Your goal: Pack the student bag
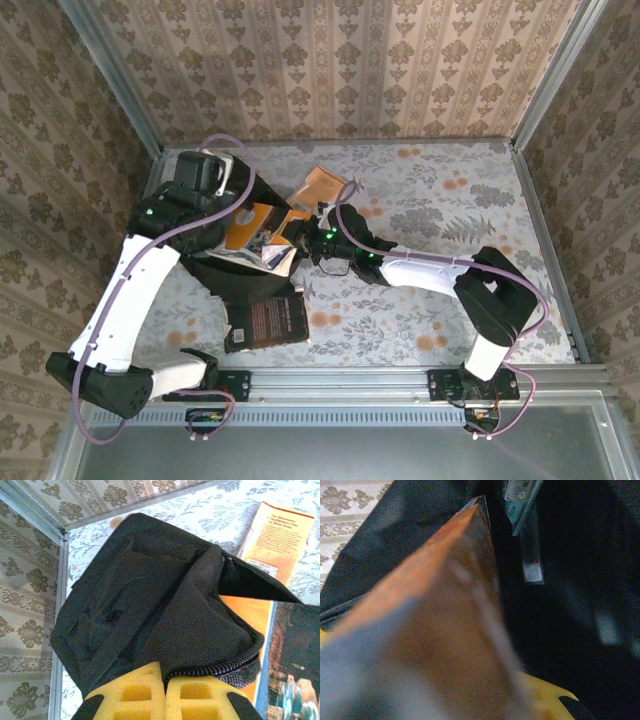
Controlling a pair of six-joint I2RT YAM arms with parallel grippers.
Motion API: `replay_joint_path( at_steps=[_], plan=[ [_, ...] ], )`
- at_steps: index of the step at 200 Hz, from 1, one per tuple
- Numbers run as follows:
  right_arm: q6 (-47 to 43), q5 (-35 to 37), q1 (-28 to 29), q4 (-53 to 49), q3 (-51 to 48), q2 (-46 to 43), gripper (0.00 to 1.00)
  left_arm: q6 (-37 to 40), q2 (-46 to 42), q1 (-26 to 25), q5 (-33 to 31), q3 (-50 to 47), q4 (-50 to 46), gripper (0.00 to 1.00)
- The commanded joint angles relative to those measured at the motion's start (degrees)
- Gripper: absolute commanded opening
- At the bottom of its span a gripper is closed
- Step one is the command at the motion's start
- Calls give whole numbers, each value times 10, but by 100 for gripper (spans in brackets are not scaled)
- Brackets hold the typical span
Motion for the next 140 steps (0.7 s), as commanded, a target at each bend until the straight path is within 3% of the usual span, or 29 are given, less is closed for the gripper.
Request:
replay_joint_path(
  at_steps=[1, 62, 108, 140],
  plan=[
    [-26, -1, 1, 6, -21, -43, 0, -9, -4, 8, 10, 28, 39, 0],
    [-35, -31, -2, 47, -46, -37, 0, -12, -5, 14, 34, 22, 48, 0],
    [-24, -49, -2, 121, 36, 23, 0, -20, -5, 14, 60, 21, 43, 0],
    [-41, -26, 5, 103, 108, 65, 0, -25, -11, 14, 78, 24, 44, 0]
  ],
)
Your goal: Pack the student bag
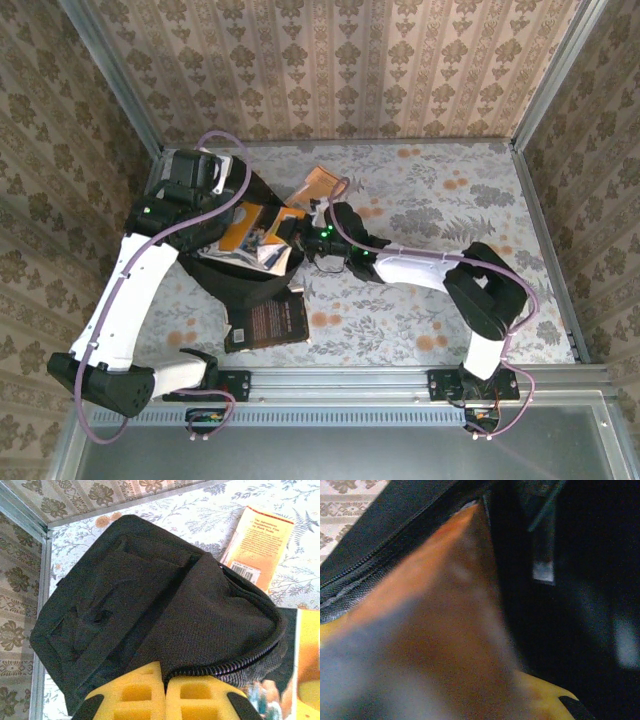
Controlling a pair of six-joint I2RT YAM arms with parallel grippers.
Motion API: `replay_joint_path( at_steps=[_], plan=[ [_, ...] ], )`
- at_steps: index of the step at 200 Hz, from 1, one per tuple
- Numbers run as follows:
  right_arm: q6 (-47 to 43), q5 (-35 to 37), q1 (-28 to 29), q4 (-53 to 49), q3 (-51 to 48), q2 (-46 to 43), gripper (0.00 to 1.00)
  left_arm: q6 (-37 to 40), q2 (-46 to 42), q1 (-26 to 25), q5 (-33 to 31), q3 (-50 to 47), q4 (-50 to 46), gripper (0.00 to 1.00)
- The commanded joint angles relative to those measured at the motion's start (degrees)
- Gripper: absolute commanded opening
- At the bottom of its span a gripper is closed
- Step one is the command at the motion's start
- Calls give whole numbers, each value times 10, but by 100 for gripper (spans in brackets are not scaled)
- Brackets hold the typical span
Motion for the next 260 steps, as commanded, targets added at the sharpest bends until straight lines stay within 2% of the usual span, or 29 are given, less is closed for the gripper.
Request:
replay_joint_path(
  at_steps=[1, 35, 57, 72, 88, 114, 136, 159, 169, 189, 205, 240, 260],
  plan=[
    [-17, 5, 5, 62, 69, 23, 0, -15, -15, 3, 26, 21, 43, 0],
    [-60, 77, 19, -17, 166, 92, 0, -21, -18, 3, 36, 33, 42, 0],
    [-74, 119, 31, -13, 223, 143, 0, -23, -18, 4, 42, 41, 42, 0],
    [-89, 109, 28, -29, 269, 176, 0, -15, -17, 4, 27, 45, 38, 0],
    [-101, 114, 24, -35, 277, 184, 0, -12, -18, 6, 4, 47, 35, 0],
    [-81, 131, 23, -1, 281, 207, 0, -26, -21, 8, 26, 33, 51, 0],
    [-62, 97, 22, -3, 368, 266, 0, -36, -18, 10, 43, 24, 62, 0],
    [-56, 102, 32, -41, 480, 335, 3, -51, -17, 22, 63, 21, 72, 0],
    [-65, 113, 40, -81, 532, 364, 9, -58, -16, 31, 71, 19, 78, 0],
    [-78, 151, 53, -165, 610, 407, 35, -71, -11, 52, 81, 14, 92, 0],
    [-86, 166, 58, -173, 631, 422, 48, -78, -9, 69, 75, 2, 106, 0],
    [-181, 87, 50, -199, 645, 399, 67, -111, -12, 116, 72, -18, 130, 0],
    [-242, 54, 46, -209, 601, 350, 77, -146, -11, 152, 93, -30, 159, 0]
  ],
)
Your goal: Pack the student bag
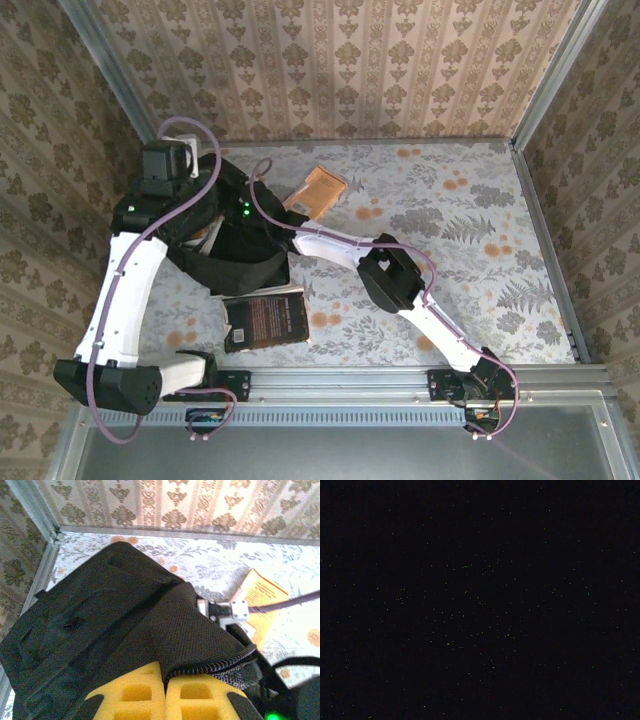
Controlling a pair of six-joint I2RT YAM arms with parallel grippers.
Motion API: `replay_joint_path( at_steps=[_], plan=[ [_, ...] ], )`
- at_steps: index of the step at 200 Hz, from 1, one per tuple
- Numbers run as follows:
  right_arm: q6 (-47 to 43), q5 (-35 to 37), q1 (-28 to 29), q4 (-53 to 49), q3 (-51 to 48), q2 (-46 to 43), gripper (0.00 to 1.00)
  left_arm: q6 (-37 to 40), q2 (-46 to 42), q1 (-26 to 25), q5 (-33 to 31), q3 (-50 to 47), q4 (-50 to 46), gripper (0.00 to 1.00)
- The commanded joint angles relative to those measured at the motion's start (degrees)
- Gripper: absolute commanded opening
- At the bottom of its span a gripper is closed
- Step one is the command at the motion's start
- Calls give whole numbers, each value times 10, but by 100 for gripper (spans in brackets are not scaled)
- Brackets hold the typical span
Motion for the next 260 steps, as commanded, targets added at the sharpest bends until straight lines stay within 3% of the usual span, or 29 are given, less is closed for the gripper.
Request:
replay_joint_path(
  at_steps=[1, 48, 68, 111, 149, 175, 221, 260],
  plan=[
    [-102, -60, -5, 1, -15, -73, 77, -55, -10, 39, 28, -14, 60, 0],
    [-220, -56, -25, -20, -177, -224, 85, -129, 84, 133, 111, 53, 106, 0],
    [-230, -34, -49, 42, -287, -299, 86, -167, 104, 165, 148, 76, 145, 0],
    [-211, -73, -121, 114, -433, -406, 86, -185, 151, 184, 158, 150, 165, 0],
    [-258, -57, -158, 41, -491, -446, 79, -208, 192, 189, 181, 178, 202, 0],
    [-267, -53, -184, -3, -484, -423, 60, -211, 228, 189, 207, 210, 188, 0],
    [-279, -55, -198, -162, -290, -251, 1, -210, 207, 189, 202, 188, 188, 0],
    [-266, -15, -198, -331, -72, -91, 0, -216, 193, 184, 220, 162, 184, 0]
  ],
)
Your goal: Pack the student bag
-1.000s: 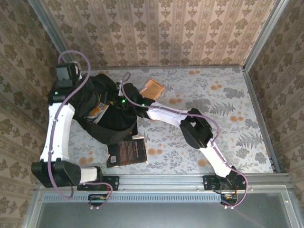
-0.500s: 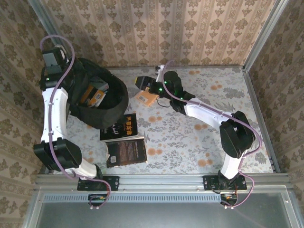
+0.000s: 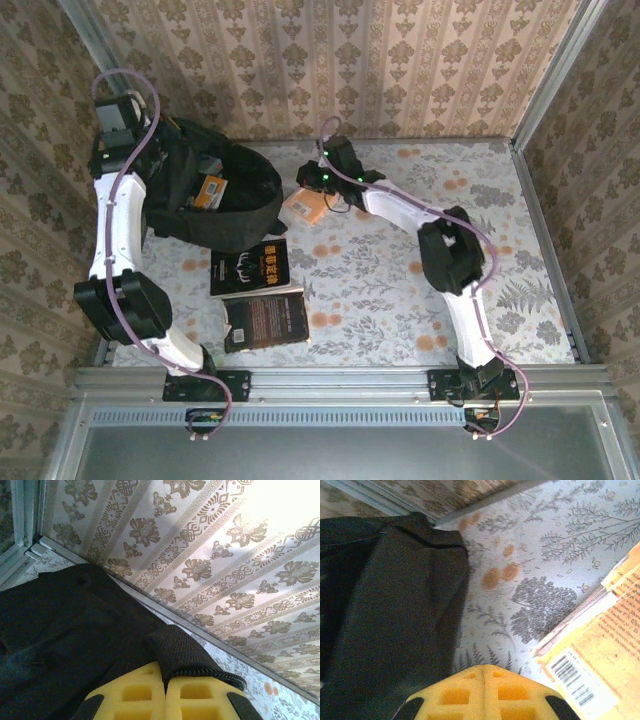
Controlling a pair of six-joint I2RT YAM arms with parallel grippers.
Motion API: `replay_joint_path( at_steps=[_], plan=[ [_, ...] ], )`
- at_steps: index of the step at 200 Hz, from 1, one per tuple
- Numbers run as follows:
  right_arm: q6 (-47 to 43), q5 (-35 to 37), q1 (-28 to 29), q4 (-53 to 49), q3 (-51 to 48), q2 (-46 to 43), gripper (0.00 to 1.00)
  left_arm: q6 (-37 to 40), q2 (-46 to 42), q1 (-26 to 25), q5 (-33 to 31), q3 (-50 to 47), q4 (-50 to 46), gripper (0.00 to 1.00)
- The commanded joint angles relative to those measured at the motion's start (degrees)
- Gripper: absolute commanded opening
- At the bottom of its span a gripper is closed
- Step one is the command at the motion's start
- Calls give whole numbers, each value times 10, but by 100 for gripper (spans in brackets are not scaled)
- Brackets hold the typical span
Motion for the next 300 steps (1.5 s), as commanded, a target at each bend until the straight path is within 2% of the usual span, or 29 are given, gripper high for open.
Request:
replay_joint_path(
  at_steps=[1, 17, 39, 53, 67, 92, 111, 146, 175, 211, 253, 266, 276, 282, 292, 300],
  plan=[
    [2, 37, 1, -151, 102, 73, 0, -12, -36, -3, 18, -8, 45, 0],
    [12, 58, 1, -217, 182, 128, 0, -6, -41, -10, 18, -20, 43, 0],
    [24, 90, 2, -382, 346, 228, 0, 1, -48, -18, 18, -34, 43, 0],
    [24, 116, 4, -457, 414, 270, 0, 5, -51, -20, 19, -38, 45, 0],
    [20, 143, 8, -505, 434, 288, 0, 7, -51, -23, 21, -39, 44, 0],
    [-5, 183, 15, -551, 404, 279, 0, 15, -49, -33, 20, -38, 41, 0],
    [-22, 184, 19, -521, 295, 225, 0, 24, -45, -48, 22, -42, 38, 0],
    [-22, 174, 18, -314, -55, 32, 0, 48, -39, -89, 9, -57, 17, 0],
    [-17, 155, 18, -264, -204, -69, 0, 67, -43, -127, -5, -88, 7, 0],
    [30, 95, 25, -127, -423, -193, 0, 67, -49, -184, 14, -149, -1, 5],
    [69, 53, 64, -45, -579, -301, 0, 67, -66, -248, 24, -215, -12, 18],
    [73, 54, 70, -40, -603, -341, 0, 72, -75, -264, 24, -221, -21, 26],
    [67, 58, 71, -41, -614, -372, 0, 74, -81, -275, 21, -221, -34, 36],
    [60, 66, 69, -46, -619, -389, 5, 71, -84, -282, 27, -222, -36, 41],
    [34, 76, 63, -50, -623, -425, 21, 62, -89, -293, 43, -224, -39, 48],
    [17, 82, 55, -52, -627, -451, 30, 56, -92, -305, 48, -226, -41, 51]
  ],
)
